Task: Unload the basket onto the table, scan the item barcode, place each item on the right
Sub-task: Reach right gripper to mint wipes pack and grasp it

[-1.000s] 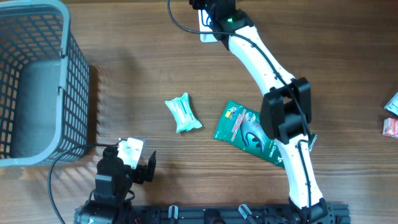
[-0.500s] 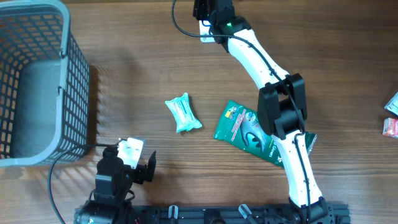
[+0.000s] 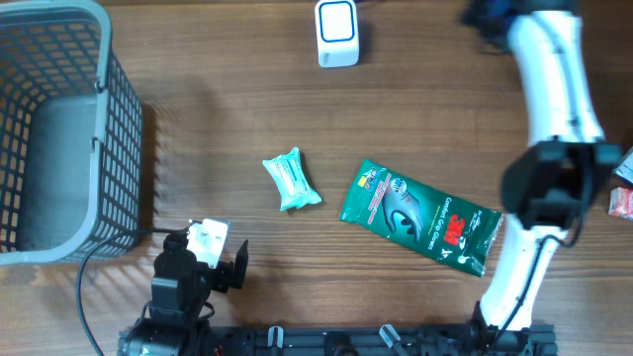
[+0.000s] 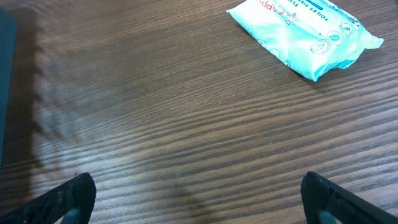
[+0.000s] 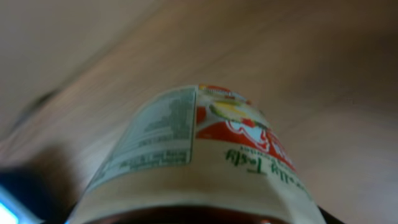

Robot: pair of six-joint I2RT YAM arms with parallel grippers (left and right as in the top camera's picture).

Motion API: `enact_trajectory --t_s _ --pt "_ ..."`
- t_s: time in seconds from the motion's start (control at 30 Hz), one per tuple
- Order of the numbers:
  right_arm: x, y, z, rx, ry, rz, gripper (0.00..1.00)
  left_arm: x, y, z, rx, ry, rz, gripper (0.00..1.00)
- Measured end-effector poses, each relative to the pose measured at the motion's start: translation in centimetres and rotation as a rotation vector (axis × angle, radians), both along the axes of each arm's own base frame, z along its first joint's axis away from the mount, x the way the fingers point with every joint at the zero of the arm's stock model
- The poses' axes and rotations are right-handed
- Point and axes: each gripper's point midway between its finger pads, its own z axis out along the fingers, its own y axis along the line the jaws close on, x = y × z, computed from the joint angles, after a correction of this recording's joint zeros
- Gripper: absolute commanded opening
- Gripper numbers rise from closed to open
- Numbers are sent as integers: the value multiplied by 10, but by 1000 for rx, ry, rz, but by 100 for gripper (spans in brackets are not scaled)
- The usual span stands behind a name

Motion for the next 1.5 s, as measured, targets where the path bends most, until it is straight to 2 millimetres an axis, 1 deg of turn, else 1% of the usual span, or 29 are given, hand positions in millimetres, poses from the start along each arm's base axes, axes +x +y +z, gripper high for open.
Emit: enact_trajectory --t_s 0.07,0.1,0.17,0.23,0.3,0.37,0.47,0.53,0.6,0.63,0.7,0.73,0.77,0.8,0.83,0.9,0.97,1.03,1.07,1.1,1.13,1.17,1.2,1.23,1.27,1.3,1.33,1.43,1.5 --pt "-43 -84 -23 -1 139 -173 47 0 0 0 0 0 0 100" --pt "-55 -110 -31 -2 173 -229 47 0 0 0 0 0 0 100" --pt "-98 -163 -60 26 302 -349 47 0 0 0 0 0 0 100" --pt "-132 -199 -92 66 409 -427 47 0 0 0 0 0 0 100" --pt "-154 -215 -113 95 481 -455 100 0 0 0 0 0 0 100" --pt "-168 -224 -117 87 523 -463 100 0 0 0 0 0 0 100" --pt "-190 -230 -115 66 597 -483 100 0 0 0 0 0 0 100" --pt "-198 -239 -105 53 589 -504 100 0 0 0 0 0 0 100" --pt "-196 -237 -79 42 537 -484 100 0 0 0 0 0 0 100" --pt "-189 -229 -54 38 476 -449 100 0 0 0 0 0 0 100" --pt "-169 -192 9 38 324 -288 100 0 0 0 0 0 0 100" --pt "-157 -145 57 43 213 -128 100 0 0 0 0 0 0 100" --pt "-153 -111 85 40 152 -20 100 0 0 0 0 0 0 100" --pt "-153 -82 103 35 117 63 100 0 0 0 0 0 0 100" --pt "-156 -43 125 30 76 169 100 0 0 0 0 0 0 100" --pt "-165 20 160 16 -6 343 100 0 0 0 0 0 0 100" --pt "-183 85 184 37 -65 523 100 0 0 0 0 0 0 100" --pt "-209 170 190 132 -72 760 100 0 0 0 0 0 0 100" --pt "-212 201 182 166 -61 843 100 0 0 0 0 0 0 100" --pt "-210 224 170 188 -51 895 100 0 0 0 0 0 0 100" --pt "-207 256 147 227 -24 954 100 0 0 0 0 0 0 100" --pt "-208 285 112 265 50 998 100 0 0 0 0 0 0 100" --pt "-212 310 66 298 151 1029 100 0 0 0 0 0 0 100" --pt "-214 322 31 309 220 1039 100 0 0 0 0 0 0 100" --pt "-218 328 3 316 278 1043 99 0 0 0 0 0 0 100" --pt "-224 334 -43 320 377 1044 99 0 0 0 0 0 0 100" --pt "-229 336 -74 321 446 1039 99 0 0 0 0 0 0 100" --pt "-222 344 -105 335 469 1061 99 0 0 0 0 0 0 100" --pt "-223 355 -125 367 482 1101 99 0 0 0 0 0 0 100"
